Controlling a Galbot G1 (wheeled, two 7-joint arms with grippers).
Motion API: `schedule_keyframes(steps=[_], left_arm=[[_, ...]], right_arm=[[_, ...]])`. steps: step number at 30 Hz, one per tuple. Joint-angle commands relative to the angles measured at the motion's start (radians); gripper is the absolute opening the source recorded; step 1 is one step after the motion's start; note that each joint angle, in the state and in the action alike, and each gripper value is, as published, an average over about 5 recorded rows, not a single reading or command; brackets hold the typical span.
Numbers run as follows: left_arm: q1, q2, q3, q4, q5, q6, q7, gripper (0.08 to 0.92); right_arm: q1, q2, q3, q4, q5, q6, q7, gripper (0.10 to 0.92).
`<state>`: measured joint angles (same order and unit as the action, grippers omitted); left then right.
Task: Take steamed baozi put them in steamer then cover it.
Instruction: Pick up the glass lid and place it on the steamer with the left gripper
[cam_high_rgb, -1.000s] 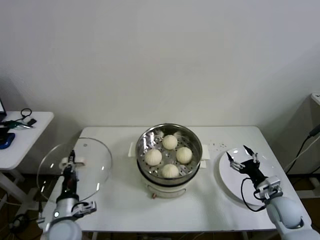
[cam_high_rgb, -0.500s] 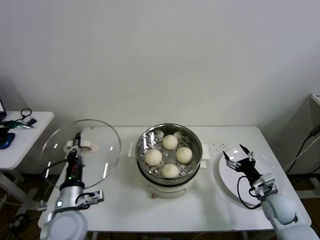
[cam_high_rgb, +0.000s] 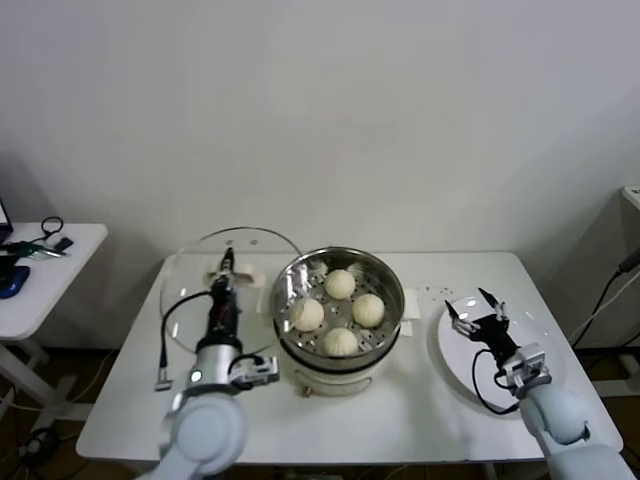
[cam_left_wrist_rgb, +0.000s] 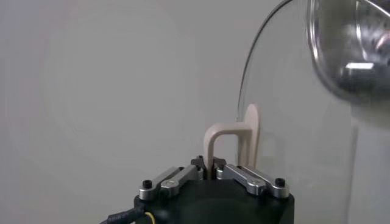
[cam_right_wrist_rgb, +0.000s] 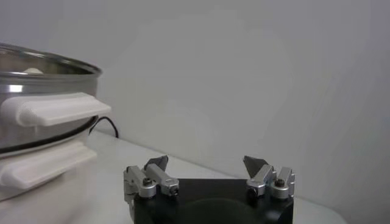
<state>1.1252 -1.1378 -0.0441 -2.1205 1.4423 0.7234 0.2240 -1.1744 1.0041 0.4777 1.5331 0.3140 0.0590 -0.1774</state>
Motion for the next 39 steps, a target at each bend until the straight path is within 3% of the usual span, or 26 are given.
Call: schedule_keyframes(steps=[1, 11, 25, 39], left_arm=[[-0.172, -0.197, 0.245, 0.096, 0.129, 0.062, 0.145, 0.15], [-0.178, -0.317, 0.302, 0.21, 0.164, 0.062, 0.136, 0.15], [-0.231, -0.418, 0.286, 0.401, 0.239, 0.062, 0.14, 0.15], [-0.213, -0.421, 0.242, 0.43, 0.263, 0.062, 0.145, 0.15]], right_arm=[[0.001, 0.006, 0.018, -0.012, -0.006, 0.007, 0.004, 0.823], [-0.022, 0.004, 0.06, -0.029, -0.009, 0.027, -0.006, 0.823], [-0.036, 0.01, 0.085, -0.042, -0.017, 0.046, -0.017, 0.823], [-0.028, 0.016, 0.085, -0.054, -0.029, 0.054, -0.021, 0.823]])
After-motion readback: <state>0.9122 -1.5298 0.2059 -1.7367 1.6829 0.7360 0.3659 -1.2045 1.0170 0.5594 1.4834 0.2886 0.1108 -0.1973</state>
